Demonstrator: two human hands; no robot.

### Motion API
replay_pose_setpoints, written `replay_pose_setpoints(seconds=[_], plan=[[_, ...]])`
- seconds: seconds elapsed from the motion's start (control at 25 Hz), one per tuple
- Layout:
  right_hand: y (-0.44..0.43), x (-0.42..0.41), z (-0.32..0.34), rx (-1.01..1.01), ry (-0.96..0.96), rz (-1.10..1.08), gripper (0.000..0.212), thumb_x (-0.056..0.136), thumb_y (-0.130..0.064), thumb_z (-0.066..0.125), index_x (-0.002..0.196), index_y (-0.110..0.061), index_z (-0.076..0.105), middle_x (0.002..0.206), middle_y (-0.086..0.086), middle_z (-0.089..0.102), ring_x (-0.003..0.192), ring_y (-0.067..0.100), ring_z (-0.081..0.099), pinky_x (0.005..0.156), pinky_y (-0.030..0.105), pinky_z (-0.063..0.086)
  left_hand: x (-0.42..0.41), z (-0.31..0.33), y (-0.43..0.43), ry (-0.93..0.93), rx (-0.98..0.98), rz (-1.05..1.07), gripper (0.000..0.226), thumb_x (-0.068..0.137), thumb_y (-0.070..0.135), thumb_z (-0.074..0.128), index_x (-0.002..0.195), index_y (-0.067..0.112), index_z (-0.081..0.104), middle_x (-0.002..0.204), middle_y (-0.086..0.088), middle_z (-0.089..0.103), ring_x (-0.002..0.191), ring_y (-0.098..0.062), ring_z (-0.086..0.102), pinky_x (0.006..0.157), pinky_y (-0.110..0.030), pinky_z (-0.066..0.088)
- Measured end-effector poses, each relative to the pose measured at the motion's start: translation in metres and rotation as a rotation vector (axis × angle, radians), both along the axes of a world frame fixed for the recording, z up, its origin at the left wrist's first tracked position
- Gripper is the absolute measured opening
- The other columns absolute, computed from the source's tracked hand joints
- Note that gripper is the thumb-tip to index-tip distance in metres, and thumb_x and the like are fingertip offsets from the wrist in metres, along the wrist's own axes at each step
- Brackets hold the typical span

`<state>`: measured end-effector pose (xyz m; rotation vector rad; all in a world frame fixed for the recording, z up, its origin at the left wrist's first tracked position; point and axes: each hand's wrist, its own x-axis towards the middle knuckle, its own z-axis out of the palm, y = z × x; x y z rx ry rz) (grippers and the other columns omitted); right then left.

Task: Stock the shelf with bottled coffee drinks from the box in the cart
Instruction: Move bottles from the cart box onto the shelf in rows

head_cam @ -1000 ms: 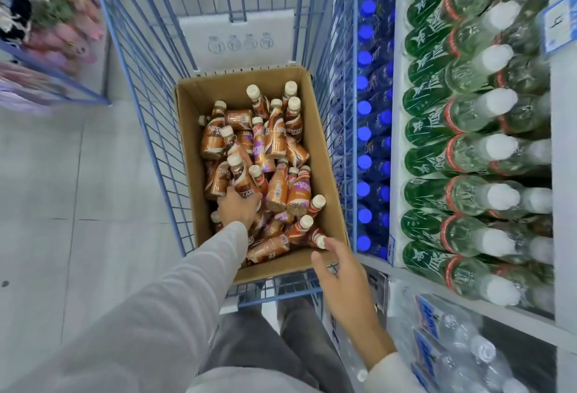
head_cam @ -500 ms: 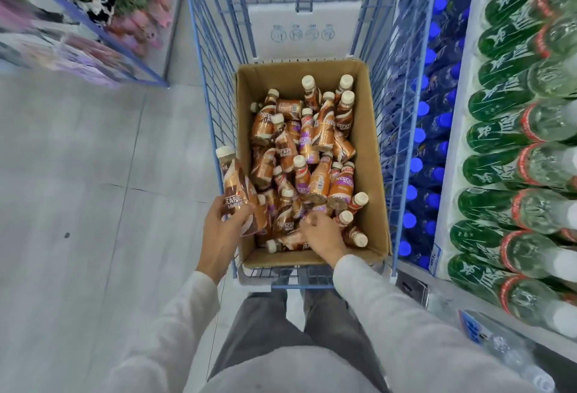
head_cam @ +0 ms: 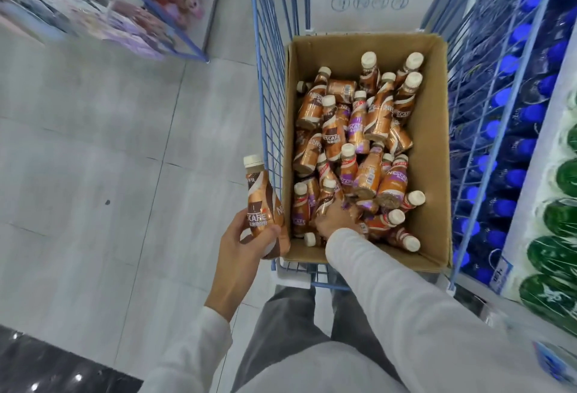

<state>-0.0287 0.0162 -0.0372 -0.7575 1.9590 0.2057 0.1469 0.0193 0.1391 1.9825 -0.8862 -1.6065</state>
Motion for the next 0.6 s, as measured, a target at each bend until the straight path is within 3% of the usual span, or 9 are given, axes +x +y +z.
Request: replay_pose_setpoints(seconds=[0.16,0.28,0.4,0.6], plan=[[0.006,-0.007,0.015,-0.262,-0.129,-0.287,0.077,0.078,-0.033,0.085,0.141,-0.012,0.046,0.14,0.009,0.047,0.135,0.03,0.045,0.114,0.047,0.038,-0.002,0.003,-0.003,0.033,-0.005,-0.03,0.034,0.09,0.026,0.077,0.113,0.047,0.062,0.101,0.03,0.071,0.092,0.008,0.069,0.062,-0.009,0.054],[-0.006,-0.029,0.059,-0.438,-0.252,-0.528,0.079,0.076,-0.036,0.086,0.142,-0.02,0.046,0.136,-0.001,0.048,0.128,0.019,0.049,0.109,0.038,0.042,-0.011,0.011,-0.017,0.081,-0.018,-0.086,0.036,0.089,0.021,0.078,0.117,0.04,0.065,0.103,0.021,0.073,0.092,0.001,0.071,0.067,-0.017,0.058],[-0.013,-0.059,0.117,-0.577,-0.235,-0.643,0.089,0.066,-0.048,0.087,0.143,-0.03,0.045,0.131,-0.013,0.049,0.122,0.008,0.048,0.102,0.029,0.04,-0.035,0.026,-0.032,0.154,-0.071,-0.172,0.037,0.088,0.017,0.079,0.12,0.033,0.067,0.102,0.016,0.075,0.09,-0.003,0.073,0.066,-0.016,0.057],[0.013,-0.099,0.212,-0.799,-0.198,-0.817,0.057,0.064,-0.045,0.089,0.114,-0.035,0.063,0.108,-0.012,0.071,0.1,0.006,0.068,0.091,0.034,0.055,-0.089,0.063,-0.046,0.277,-0.154,-0.342,0.046,0.084,0.026,0.083,0.127,0.033,0.067,0.111,0.007,0.077,0.096,-0.015,0.076,0.071,-0.025,0.06]])
